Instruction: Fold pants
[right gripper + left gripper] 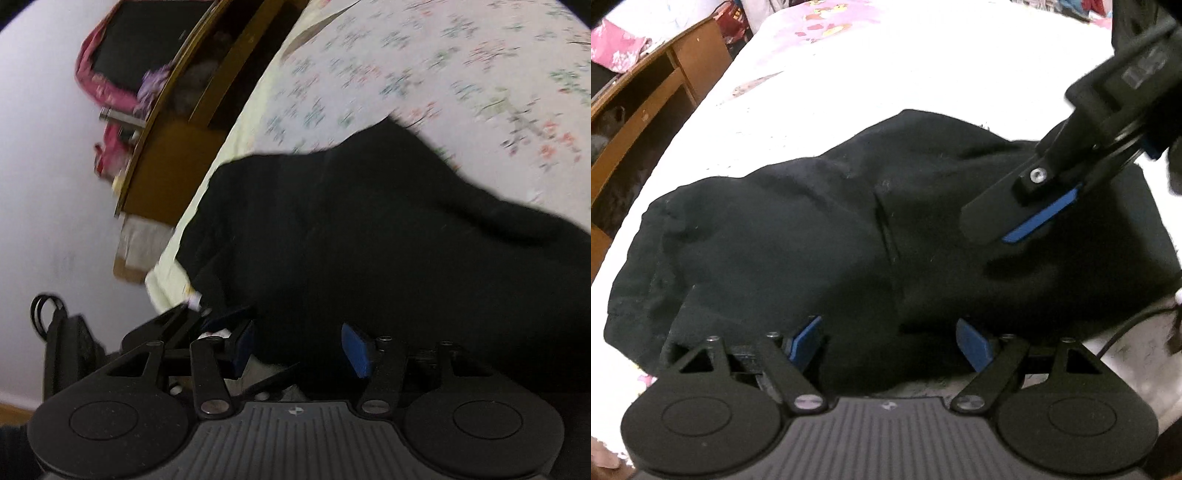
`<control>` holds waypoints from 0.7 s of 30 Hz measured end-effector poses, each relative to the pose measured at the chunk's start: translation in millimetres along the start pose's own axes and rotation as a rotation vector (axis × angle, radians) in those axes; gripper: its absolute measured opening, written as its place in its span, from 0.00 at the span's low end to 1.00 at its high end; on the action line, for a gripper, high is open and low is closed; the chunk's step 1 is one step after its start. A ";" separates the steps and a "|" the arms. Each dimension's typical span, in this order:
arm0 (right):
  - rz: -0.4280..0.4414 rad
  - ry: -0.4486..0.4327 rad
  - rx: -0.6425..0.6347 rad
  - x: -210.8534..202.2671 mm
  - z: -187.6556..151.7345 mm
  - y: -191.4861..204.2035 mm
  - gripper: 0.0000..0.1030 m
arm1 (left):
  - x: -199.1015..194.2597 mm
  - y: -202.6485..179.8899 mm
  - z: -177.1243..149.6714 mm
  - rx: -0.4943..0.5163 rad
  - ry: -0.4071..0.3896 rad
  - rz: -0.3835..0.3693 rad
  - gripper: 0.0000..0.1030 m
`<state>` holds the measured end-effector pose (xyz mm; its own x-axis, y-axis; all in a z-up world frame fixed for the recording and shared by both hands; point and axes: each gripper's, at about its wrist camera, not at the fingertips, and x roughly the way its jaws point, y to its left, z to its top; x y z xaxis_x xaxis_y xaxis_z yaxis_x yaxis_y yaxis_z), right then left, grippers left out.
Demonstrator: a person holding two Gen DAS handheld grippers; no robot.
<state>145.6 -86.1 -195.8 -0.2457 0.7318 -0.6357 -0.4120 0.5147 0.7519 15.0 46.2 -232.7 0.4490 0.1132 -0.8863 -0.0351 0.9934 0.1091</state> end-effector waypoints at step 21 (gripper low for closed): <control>-0.032 0.099 -0.039 62.2 28.6 65.1 0.47 | -38.9 221.4 7.2 -0.326 -0.127 -0.015 0.88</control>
<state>128.6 5.6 -181.4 -0.3163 0.6666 -0.6749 -0.4543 0.5182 0.7247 -3.9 261.6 -170.8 0.5580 0.1157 -0.8217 -0.3016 0.9508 -0.0709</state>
